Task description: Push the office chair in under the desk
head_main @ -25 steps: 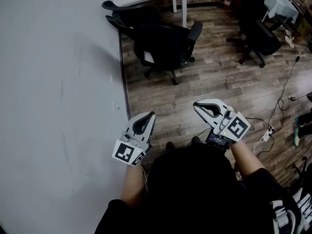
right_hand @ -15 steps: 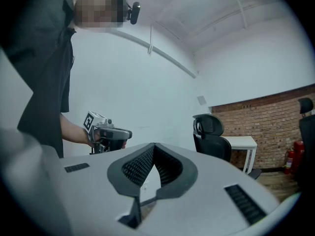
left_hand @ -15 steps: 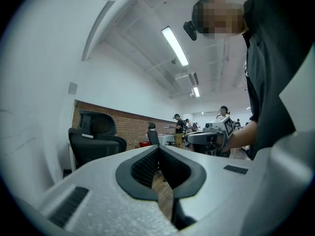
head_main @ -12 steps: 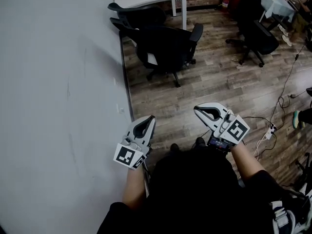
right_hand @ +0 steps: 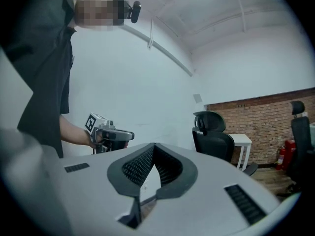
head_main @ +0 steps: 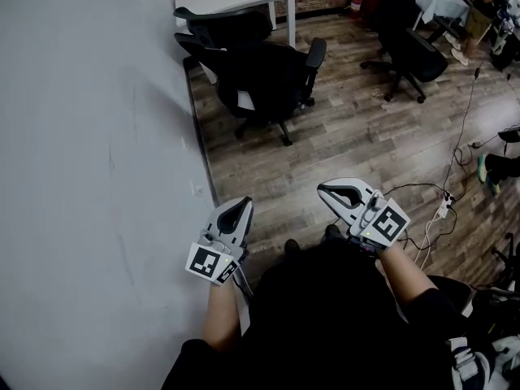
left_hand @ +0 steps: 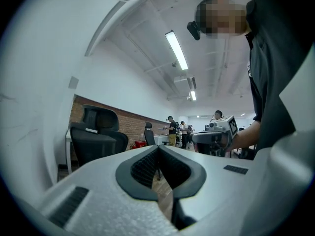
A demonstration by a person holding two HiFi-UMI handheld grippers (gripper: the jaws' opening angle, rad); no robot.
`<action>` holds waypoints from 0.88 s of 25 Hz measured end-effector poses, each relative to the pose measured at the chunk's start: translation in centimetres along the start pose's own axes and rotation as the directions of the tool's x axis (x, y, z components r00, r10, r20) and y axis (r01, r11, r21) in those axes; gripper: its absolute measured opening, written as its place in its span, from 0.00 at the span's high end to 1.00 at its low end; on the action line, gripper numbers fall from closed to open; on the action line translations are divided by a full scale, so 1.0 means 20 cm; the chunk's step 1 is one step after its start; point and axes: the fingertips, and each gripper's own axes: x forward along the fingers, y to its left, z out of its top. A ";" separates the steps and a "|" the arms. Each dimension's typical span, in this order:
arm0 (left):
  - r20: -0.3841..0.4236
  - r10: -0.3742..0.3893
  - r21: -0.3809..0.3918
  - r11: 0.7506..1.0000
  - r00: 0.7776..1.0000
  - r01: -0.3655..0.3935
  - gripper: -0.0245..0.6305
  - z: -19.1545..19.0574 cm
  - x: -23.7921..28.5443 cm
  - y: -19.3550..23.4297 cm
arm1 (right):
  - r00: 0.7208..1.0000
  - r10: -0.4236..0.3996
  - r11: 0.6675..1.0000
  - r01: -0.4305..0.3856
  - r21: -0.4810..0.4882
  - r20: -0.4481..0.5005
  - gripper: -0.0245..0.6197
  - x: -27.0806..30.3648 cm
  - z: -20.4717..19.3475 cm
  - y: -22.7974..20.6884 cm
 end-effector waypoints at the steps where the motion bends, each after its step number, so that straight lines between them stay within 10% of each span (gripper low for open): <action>1: 0.003 -0.005 -0.004 1.000 1.000 0.005 0.94 0.00 0.00 0.01 | 1.000 -0.001 1.000 0.001 0.000 -0.008 0.95 0.00 -0.01 0.02; 22: -0.020 0.103 -0.036 0.994 0.994 -0.104 0.94 -0.06 -0.08 0.43 | 0.998 0.059 0.998 -0.059 0.008 0.031 0.95 0.42 -0.02 -0.19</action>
